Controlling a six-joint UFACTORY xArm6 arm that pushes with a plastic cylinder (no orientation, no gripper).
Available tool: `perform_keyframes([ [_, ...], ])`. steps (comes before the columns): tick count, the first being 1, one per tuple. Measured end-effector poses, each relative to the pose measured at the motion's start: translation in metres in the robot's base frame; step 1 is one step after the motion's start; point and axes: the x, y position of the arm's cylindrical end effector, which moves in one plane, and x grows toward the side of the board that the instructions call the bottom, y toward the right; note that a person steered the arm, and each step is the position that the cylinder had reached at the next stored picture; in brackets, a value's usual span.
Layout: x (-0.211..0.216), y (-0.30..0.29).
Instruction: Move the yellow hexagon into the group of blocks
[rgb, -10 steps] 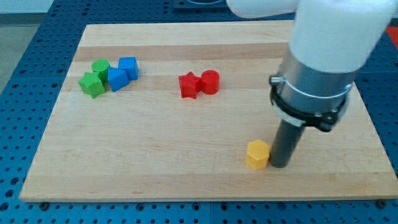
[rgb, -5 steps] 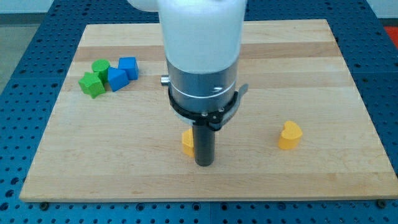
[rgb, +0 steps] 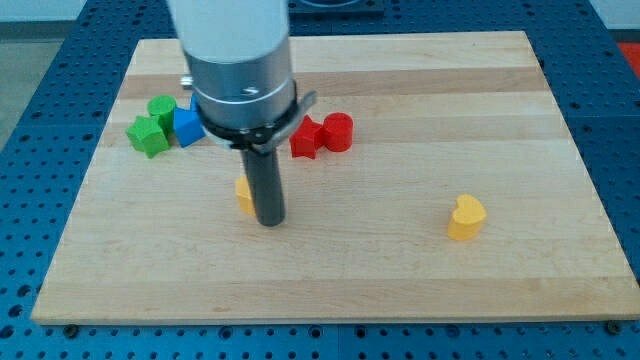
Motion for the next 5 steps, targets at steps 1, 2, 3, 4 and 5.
perform_keyframes([
  [1, -0.005, -0.008],
  [2, -0.016, -0.008],
  [3, -0.034, -0.009],
  [4, -0.049, -0.015],
  [5, -0.063, -0.029],
])
